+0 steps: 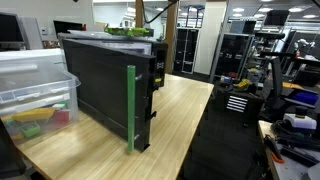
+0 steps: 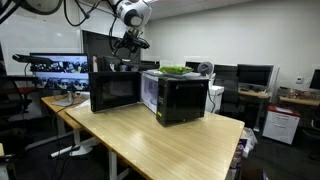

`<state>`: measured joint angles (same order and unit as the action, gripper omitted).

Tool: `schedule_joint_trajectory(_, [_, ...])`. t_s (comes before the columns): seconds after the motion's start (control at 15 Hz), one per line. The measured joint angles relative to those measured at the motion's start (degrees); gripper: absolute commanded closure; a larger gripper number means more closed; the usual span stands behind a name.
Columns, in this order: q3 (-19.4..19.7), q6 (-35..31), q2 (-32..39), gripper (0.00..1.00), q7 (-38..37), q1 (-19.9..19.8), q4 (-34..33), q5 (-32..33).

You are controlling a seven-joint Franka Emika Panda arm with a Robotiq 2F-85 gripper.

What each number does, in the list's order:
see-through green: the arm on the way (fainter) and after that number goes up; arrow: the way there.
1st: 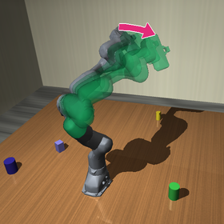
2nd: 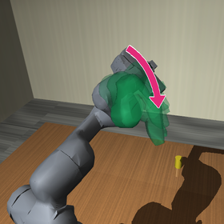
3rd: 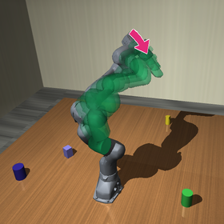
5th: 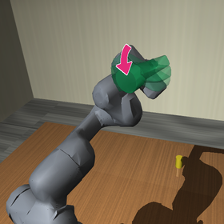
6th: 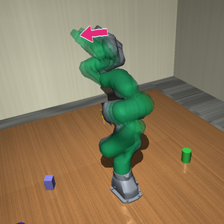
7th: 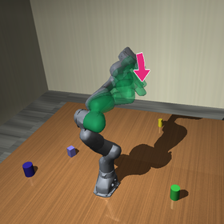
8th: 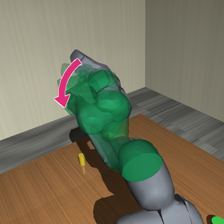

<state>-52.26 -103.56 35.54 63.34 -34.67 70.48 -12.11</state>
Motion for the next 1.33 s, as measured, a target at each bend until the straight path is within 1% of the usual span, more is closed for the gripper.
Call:
schedule_joint_trajectory(0.07, [1.7, 0.0, -0.3, 0.0, 0.1, 1.0, -0.2, -1.5])
schedule_joint_trajectory(0.27, [10.3, 0.1, -1.2, 0.0, 2.2, 6.6, -1.5, -7.7])
schedule_joint_trajectory(0.4, [16.7, 1.2, -1.2, 0.0, 4.3, 11.9, -3.5, -10.9])
schedule_joint_trajectory(0.53, [21.7, 3.5, -1.1, 0.0, 5.5, 16.6, -5.8, -12.8])
schedule_joint_trajectory(0.67, [25.9, 7.0, -0.6, 0.0, 6.6, 20.8, -8.6, -14.0])
schedule_joint_trajectory(0.93, [24.7, 12.4, 3.8, 0.0, 7.2, 23.9, -13.9, -14.0])
schedule_joint_trajectory(1.33, [22.6, 18.8, 9.7, 0.0, 8.1, 25.6, -18.5, -14.1])
